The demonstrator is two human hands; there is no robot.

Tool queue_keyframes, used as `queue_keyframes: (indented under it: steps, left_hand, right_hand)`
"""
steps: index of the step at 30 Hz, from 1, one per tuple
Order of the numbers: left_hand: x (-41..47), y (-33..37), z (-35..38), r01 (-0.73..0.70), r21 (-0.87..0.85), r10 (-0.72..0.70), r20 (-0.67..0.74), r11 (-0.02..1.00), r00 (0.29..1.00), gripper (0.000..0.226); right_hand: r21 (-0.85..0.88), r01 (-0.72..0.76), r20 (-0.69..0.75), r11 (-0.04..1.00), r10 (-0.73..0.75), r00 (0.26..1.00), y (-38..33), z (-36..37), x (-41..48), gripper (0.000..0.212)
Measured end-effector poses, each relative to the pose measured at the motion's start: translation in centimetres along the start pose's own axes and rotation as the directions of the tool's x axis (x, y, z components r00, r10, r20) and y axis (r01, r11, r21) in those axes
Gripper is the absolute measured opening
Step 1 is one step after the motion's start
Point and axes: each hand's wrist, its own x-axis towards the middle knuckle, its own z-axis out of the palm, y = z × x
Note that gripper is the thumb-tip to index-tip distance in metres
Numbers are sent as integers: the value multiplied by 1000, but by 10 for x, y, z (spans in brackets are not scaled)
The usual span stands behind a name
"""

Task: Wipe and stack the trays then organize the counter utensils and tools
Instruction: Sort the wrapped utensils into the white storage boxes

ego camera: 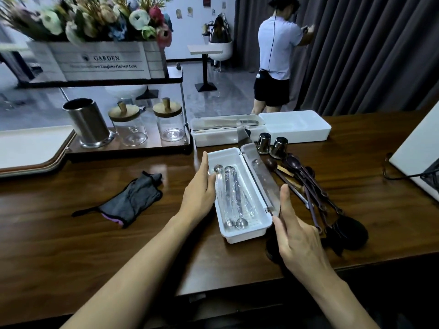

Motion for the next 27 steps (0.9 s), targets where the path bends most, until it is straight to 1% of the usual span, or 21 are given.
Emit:
queue_keyframes:
  steps: [2,4,5,7,9,11,13,15,17,18,19,20,24,26,27]
  left_hand:
    - [-2,-4,-2,-29,9,29,9,1000,1000,63]
    - [0,-8,-5,-58,-10,58,11,998,998,60]
    - [2,-11,-7,-59,-36,59,2,998,998,58]
    - [8,-12,-12,-45,-97,40,-49,994,998,54]
    - [15,-13,-18,-41,-134,28,-100,990,995,52]
    - [23,-12,-22,-91,-126,79,-95,988,992,52]
    - [33,-11,-23,-164,-66,162,-38,984,986,56]
    - [43,-14,-21,-222,48,218,72,974,973,53]
    - [50,-23,-18,-238,183,204,186,954,961,42]
    - [51,-27,-18,-244,228,192,227,943,955,43]
    - [50,-31,-19,-251,251,191,242,935,952,49]
    - [48,-35,-21,-244,256,186,229,936,955,53]
    - [35,-49,-38,-191,251,179,68,949,981,47]
    - [23,-58,-50,-170,236,170,20,957,985,48]
    - [16,-62,-56,-139,208,142,1,968,990,46]
  right_hand:
    - [-2,13,34,1000,-13,999,-2,1,0,99]
    - [4,24,116,1000,-25,993,0,3,2,93]
    - [-14,27,155,1000,-24,988,0,4,2,94]
    - [-51,26,215,998,-15,977,0,6,2,95]
    - [-69,19,250,997,-1,968,-2,5,5,90]
    - [-91,2,278,996,23,960,-6,4,8,83]
    - [-111,-23,313,994,57,948,-9,1,12,76]
    - [-128,-52,376,990,97,921,-11,-1,13,62]
    - [-154,-84,426,984,143,894,-14,-3,14,50]
    - [-168,-114,438,979,178,881,-16,-3,15,49]
    - [-174,-147,437,974,210,875,-20,-3,16,52]
    - [-172,-175,424,969,233,875,-24,-1,17,57]
    - [-212,-230,363,950,295,884,-39,8,26,66]
    - [-257,-277,340,926,355,871,-44,12,35,65]
    - [-284,-305,333,909,392,858,-46,13,40,62]
